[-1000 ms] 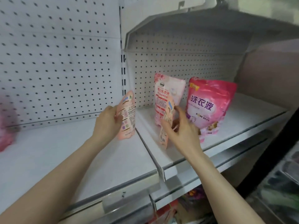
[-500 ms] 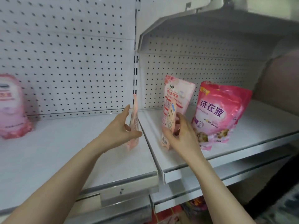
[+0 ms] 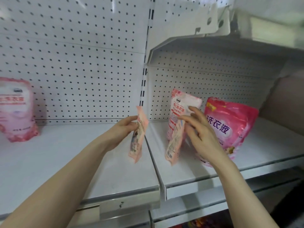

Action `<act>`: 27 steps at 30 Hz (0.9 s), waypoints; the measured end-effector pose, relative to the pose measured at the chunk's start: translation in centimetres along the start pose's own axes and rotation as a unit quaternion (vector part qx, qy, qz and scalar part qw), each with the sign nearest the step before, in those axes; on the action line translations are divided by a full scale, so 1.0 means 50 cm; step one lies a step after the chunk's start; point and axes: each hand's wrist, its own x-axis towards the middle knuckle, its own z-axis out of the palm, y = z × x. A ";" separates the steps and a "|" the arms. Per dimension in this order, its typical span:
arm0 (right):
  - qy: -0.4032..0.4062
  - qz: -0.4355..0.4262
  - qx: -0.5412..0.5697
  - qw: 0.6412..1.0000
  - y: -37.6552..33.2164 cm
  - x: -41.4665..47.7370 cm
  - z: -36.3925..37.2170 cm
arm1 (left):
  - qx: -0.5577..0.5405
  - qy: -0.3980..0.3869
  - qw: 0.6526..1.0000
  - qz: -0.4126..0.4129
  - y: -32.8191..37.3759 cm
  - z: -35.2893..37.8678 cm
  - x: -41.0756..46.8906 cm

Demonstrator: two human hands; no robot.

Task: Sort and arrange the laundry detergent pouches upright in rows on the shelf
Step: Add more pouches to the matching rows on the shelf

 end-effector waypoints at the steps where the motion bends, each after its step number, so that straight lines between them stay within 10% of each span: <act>1: -0.018 -0.007 -0.003 1.000 -0.001 0.008 -0.005 | 0.018 0.011 1.000 0.013 -0.002 -0.004 -0.007; 12: 0.138 0.079 0.091 0.983 -0.052 0.046 0.054 | 0.071 0.121 0.989 0.052 -0.022 0.016 -0.096; 27: 0.165 0.267 0.427 0.848 -0.104 -0.043 0.150 | -0.103 0.372 0.916 0.107 -0.019 0.034 -0.279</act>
